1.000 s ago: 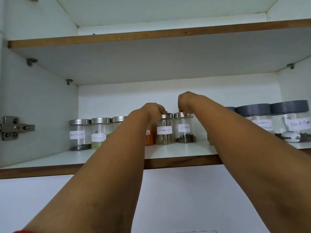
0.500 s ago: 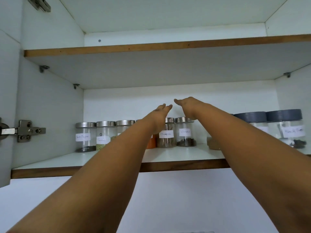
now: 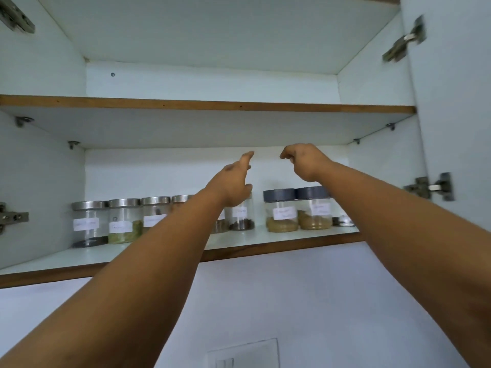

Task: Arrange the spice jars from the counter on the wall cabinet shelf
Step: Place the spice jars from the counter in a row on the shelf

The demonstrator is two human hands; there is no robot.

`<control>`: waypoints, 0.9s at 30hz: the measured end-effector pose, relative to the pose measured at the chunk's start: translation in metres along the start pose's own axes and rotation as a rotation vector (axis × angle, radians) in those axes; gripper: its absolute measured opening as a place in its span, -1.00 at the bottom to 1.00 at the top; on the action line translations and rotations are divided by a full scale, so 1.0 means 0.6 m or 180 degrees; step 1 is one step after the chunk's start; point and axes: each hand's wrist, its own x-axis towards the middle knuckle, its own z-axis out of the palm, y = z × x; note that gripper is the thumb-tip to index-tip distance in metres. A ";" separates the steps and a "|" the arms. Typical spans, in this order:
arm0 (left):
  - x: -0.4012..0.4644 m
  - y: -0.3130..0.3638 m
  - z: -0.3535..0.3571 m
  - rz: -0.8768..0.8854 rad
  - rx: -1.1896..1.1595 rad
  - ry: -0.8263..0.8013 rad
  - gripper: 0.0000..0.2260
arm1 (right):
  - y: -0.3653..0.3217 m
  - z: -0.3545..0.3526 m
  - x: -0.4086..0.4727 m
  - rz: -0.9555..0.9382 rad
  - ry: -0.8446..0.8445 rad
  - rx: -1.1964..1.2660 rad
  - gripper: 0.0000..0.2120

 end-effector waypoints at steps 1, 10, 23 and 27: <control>0.002 0.015 0.009 0.0015 0.0010 -0.0037 -0.35 | 0.018 -0.010 -0.008 0.0023 -0.0027 -0.0064 -0.52; 0.027 0.118 0.088 -0.0157 0.0099 -0.0278 -0.32 | 0.128 -0.031 -0.041 -0.0154 -0.0504 -0.0491 -0.68; 0.106 0.129 0.143 -0.0864 0.1059 -0.0136 -0.76 | 0.174 0.026 0.030 -0.0420 -0.1265 -0.0892 -0.72; 0.145 0.103 0.156 -0.0933 0.0873 -0.0321 -0.80 | 0.179 0.074 0.054 -0.0321 -0.1203 -0.1028 -0.70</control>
